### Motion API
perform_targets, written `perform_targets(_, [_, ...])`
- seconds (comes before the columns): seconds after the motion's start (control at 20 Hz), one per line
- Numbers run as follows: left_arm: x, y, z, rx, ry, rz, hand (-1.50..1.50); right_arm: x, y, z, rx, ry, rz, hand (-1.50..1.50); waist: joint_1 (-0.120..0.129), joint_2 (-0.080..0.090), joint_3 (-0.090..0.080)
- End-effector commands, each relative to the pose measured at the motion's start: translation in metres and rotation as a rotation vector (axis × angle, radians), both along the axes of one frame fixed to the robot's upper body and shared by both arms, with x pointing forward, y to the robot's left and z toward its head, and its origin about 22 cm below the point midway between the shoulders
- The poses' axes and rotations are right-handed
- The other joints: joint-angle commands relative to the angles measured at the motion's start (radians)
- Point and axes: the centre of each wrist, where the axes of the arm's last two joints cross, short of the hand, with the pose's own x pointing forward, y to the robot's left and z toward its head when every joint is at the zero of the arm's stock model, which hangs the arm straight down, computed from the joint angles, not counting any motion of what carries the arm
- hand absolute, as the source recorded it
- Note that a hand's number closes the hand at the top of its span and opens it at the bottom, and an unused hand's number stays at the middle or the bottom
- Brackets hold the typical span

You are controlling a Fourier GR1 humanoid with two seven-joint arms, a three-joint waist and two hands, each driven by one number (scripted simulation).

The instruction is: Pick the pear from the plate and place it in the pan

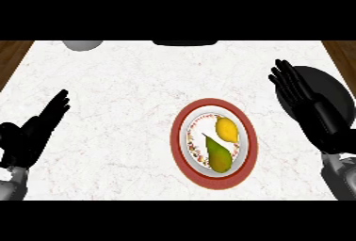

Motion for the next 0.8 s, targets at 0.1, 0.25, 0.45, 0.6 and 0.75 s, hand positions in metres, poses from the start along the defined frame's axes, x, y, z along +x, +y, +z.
perform_targets(0.1, [0.007,-0.046,0.005,-0.167,0.008,-0.095,0.0,0.025,0.056,0.003,-0.035,0.003,0.28,1.5,0.05,0.02,-0.006])
perform_targets(0.25, [0.006,-0.094,-0.008,-0.343,0.022,-0.179,0.0,0.033,0.088,0.0,-0.077,0.024,0.505,1.5,0.108,0.041,-0.007])
perform_targets(0.45, [0.004,-0.112,-0.017,-0.429,0.082,-0.169,0.0,0.051,0.08,-0.041,-0.291,-0.203,0.309,-1.5,0.055,0.029,-0.004])
perform_targets(0.6, [0.004,-0.109,-0.034,-0.422,0.098,-0.134,0.0,0.071,0.082,-0.049,-0.129,-0.283,0.288,-1.5,0.034,0.024,-0.005])
perform_targets(0.75, [0.001,-0.106,-0.025,-0.436,0.089,-0.135,0.0,0.079,0.097,-0.039,-0.281,-0.274,0.456,-1.5,0.022,0.014,-0.006])
